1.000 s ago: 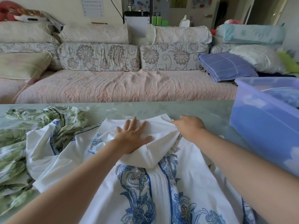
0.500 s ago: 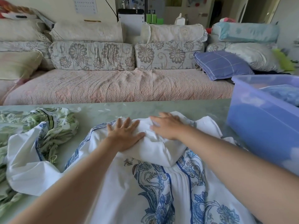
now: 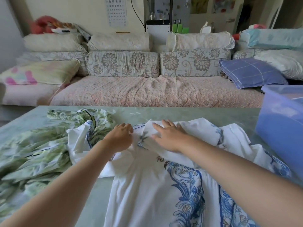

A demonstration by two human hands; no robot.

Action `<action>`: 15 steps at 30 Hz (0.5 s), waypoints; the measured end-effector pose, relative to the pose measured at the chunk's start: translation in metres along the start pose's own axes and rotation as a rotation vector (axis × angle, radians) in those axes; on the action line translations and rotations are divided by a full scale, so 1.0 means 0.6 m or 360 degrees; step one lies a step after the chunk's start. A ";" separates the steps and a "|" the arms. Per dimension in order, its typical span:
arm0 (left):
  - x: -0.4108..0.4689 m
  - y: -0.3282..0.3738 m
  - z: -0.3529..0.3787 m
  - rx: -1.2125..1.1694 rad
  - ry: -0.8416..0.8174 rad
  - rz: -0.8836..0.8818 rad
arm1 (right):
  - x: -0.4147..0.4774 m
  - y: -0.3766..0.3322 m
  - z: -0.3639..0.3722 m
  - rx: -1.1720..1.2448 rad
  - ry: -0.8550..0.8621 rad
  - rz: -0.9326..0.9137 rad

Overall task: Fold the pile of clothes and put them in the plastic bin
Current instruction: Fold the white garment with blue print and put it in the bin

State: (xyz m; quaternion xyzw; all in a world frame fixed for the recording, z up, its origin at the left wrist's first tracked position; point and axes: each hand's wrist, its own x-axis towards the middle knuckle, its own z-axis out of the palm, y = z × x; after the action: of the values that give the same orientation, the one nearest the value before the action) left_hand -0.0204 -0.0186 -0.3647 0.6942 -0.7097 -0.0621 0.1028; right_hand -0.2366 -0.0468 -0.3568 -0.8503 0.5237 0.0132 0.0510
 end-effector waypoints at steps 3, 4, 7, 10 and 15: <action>-0.068 -0.027 -0.046 -0.0091 -0.0276 -0.0028 | -0.027 -0.089 0.017 0.0096 -0.0040 -0.0239; -0.093 -0.033 -0.061 -0.0144 -0.0429 -0.0073 | -0.036 -0.112 0.028 0.0119 -0.0081 -0.0289; -0.159 -0.053 -0.076 0.0135 -0.0575 -0.0030 | -0.063 -0.160 0.061 0.0173 -0.0223 -0.0315; -0.198 -0.069 -0.075 0.0159 -0.0363 -0.0069 | -0.080 -0.184 0.073 0.0159 -0.0204 -0.0278; -0.231 -0.074 -0.122 -0.0202 0.0029 -0.0157 | -0.107 -0.198 0.064 0.0112 -0.0170 -0.0215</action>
State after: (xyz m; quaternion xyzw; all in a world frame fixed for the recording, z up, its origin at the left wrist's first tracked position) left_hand 0.0417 0.1224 -0.3122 0.7210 -0.6683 -0.1054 0.1499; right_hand -0.1587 0.0671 -0.3815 -0.8795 0.4618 0.0365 0.1093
